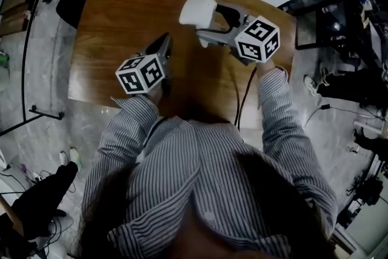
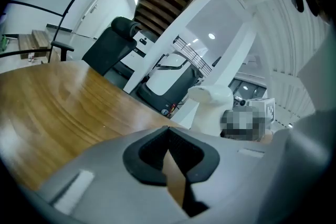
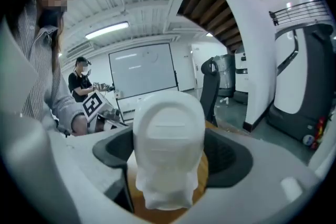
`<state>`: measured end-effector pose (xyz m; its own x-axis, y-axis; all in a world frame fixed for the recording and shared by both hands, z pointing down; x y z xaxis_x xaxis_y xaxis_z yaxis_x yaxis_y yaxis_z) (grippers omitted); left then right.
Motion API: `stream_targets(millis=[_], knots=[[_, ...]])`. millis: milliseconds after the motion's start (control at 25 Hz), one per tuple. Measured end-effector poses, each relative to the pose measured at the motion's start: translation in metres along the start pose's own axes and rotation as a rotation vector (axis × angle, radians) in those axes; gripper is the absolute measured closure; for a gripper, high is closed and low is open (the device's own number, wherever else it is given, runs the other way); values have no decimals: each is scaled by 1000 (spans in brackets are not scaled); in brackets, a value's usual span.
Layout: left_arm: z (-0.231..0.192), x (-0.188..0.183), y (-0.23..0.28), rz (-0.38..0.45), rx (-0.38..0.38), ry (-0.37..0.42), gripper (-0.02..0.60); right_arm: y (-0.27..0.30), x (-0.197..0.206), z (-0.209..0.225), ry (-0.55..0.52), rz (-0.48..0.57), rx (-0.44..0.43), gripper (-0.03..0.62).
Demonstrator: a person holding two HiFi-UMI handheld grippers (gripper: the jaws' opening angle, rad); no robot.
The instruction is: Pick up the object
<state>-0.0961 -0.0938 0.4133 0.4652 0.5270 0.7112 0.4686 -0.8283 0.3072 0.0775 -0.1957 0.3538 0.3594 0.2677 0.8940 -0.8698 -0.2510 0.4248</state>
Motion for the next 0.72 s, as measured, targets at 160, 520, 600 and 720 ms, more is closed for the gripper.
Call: stream_targets(millis=[160,520,600,720], knots=[[25,-8,3,-7,78,31,581,-37,-9,-20,89,132,71,181],[65,-7,10,4,151,16,581,-90,12,-43,346,340,179,181],[69,1,11,-9,145,10,581,-92,27,-47,417,360,163,181],[71,10,9,-28,134,2,581,-89,40,-55,473,361,155,183]])
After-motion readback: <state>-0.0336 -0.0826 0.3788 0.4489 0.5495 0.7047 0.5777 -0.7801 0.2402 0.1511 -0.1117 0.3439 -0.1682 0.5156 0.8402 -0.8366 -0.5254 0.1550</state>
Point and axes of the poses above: the fingertips, and each gripper's own axes: y forward along the fingers, z to its right, x out of its underside, the point moved 7 cm from there along -y, backward along the fingers, and after that the axes turned 7 degrees about x, right-handed, at the moved point
